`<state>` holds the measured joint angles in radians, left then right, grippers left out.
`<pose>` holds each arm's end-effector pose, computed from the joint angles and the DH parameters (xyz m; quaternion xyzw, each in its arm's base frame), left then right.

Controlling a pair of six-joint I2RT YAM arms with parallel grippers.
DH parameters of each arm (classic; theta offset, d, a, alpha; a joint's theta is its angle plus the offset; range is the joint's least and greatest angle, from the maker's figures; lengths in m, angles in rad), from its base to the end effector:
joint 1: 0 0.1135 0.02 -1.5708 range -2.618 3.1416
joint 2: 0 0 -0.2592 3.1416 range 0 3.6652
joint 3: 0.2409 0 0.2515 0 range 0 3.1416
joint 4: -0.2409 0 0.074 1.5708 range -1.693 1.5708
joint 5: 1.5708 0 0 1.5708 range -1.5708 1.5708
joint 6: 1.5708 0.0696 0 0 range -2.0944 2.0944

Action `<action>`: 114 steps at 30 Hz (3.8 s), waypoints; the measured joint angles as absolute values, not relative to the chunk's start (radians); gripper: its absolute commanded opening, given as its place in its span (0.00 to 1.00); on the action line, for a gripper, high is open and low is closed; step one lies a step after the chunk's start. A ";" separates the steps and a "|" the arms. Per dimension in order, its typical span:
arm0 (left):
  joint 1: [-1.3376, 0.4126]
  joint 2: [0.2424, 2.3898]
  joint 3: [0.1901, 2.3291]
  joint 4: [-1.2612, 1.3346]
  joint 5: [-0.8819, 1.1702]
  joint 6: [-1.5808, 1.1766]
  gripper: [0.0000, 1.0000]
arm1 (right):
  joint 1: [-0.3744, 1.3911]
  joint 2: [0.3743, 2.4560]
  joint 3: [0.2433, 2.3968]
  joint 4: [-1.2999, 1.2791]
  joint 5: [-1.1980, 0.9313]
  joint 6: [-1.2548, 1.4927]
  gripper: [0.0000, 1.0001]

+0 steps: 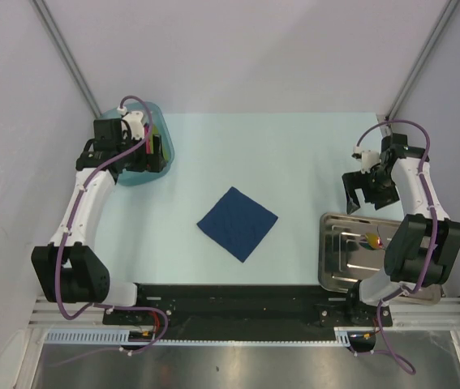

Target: Place the utensils on the paper napkin and roll it up

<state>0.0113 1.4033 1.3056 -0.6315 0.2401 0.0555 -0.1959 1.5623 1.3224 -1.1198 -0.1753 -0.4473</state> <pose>0.3315 -0.0128 0.3106 0.0689 0.9049 -0.0957 0.4090 0.2958 -0.0463 0.2336 -0.1333 0.9816 0.0494 0.1271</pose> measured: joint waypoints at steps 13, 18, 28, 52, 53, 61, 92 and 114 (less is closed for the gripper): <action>-0.058 1.357 1.273 -0.553 0.276 0.099 1.00 | -0.237 1.537 1.272 -1.185 -0.177 -0.521 0.96; -0.097 1.353 1.273 -0.546 0.297 0.125 1.00 | -0.387 1.530 1.235 -1.220 -0.147 -0.587 0.90; -0.139 1.352 1.272 -0.529 0.417 0.141 1.00 | -0.657 1.342 1.032 -1.213 -0.073 -0.766 0.55; -0.211 1.367 1.272 -0.512 0.437 0.160 1.00 | -0.735 1.391 0.808 -0.899 0.029 -0.909 0.40; -0.211 1.367 1.272 -0.513 0.436 0.160 1.00 | -0.735 1.401 0.808 -0.894 0.028 -0.909 0.37; -0.213 1.367 1.272 -0.519 0.413 0.170 1.00 | -0.730 1.434 0.807 -0.857 0.007 -0.889 0.37; -0.214 1.414 1.287 -0.533 0.368 0.245 1.00 | -0.649 1.430 0.740 -0.784 0.006 -0.818 0.00; -0.214 1.427 1.286 -0.488 0.369 0.246 1.00 | -0.631 1.154 0.802 -1.108 -0.233 -0.867 0.00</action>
